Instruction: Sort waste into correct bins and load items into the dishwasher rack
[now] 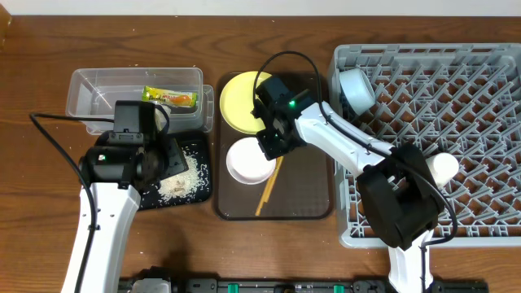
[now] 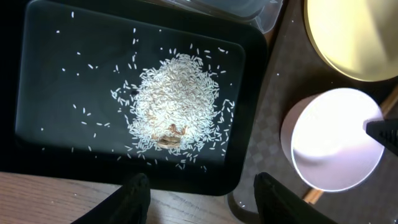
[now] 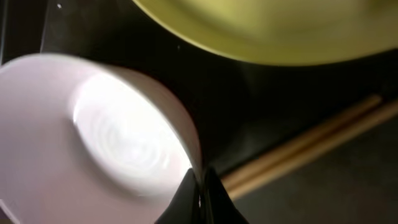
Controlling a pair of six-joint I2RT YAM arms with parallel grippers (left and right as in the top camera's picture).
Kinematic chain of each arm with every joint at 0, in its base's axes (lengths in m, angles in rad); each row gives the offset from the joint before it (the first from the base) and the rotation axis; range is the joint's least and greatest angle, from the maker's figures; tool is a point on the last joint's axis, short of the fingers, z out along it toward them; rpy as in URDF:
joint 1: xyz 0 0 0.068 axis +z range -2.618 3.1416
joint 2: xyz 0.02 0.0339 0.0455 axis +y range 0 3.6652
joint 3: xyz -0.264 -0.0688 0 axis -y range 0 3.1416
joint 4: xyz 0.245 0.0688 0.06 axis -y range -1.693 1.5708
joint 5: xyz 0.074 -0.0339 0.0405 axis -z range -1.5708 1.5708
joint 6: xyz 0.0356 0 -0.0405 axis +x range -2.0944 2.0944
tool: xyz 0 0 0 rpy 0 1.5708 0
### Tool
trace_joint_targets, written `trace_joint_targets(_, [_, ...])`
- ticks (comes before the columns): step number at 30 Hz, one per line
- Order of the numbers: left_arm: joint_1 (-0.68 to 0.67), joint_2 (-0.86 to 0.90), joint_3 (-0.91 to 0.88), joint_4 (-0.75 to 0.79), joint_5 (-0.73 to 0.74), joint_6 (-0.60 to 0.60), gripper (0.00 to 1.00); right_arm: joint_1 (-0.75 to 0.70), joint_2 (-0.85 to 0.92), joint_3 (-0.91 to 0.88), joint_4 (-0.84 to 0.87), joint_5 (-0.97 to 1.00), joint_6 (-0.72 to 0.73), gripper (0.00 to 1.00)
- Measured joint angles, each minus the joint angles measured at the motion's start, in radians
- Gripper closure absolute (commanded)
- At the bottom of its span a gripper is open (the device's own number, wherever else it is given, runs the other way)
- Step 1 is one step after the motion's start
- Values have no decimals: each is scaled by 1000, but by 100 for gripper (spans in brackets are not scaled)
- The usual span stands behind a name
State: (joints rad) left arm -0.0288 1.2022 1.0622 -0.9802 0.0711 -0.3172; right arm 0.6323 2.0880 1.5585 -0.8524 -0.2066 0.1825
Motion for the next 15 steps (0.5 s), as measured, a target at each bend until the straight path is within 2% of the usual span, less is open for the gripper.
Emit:
trace_joint_targets(9, [0, 0, 0, 0, 0, 0, 43, -51, -36, 8, -26, 53, -12, 99])
trace_joint_targets(15, [0, 0, 0, 0, 0, 0, 43, -157, -214, 32, 1, 210, -33, 99])
